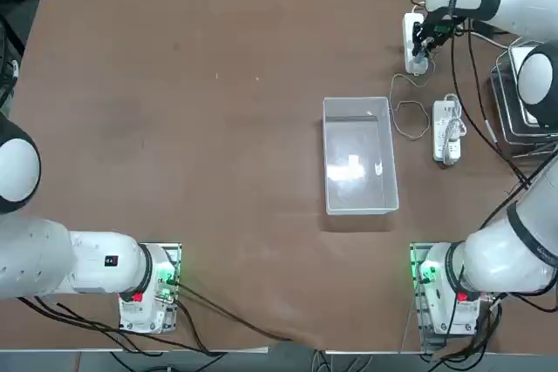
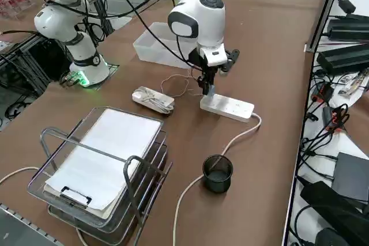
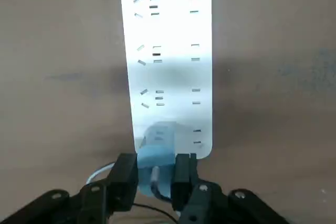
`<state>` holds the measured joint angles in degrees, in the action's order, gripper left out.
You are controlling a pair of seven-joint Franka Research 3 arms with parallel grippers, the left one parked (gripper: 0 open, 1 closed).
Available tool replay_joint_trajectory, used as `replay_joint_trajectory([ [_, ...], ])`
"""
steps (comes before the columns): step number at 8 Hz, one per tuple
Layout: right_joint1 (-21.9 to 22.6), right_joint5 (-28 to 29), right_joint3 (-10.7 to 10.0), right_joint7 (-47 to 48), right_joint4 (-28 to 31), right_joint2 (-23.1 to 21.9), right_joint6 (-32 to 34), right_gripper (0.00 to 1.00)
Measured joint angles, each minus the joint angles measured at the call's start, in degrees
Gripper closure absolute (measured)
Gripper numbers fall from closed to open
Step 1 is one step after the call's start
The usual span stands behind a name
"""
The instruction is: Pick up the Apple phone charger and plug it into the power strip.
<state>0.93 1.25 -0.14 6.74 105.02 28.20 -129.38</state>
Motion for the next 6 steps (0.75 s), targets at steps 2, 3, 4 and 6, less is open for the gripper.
replay_joint_trajectory([
  [2,0.0,0.0,0.0,-0.09,0.0,0.14,0.0,0.64],
  [3,0.0,0.0,0.0,-0.11,0.0,0.17,0.0,0.64],
  [4,0.0,0.0,0.0,-0.14,-0.01,0.19,0.0,0.64],
  [6,-0.01,0.0,0.0,-0.16,-0.01,0.21,0.0,0.64],
])
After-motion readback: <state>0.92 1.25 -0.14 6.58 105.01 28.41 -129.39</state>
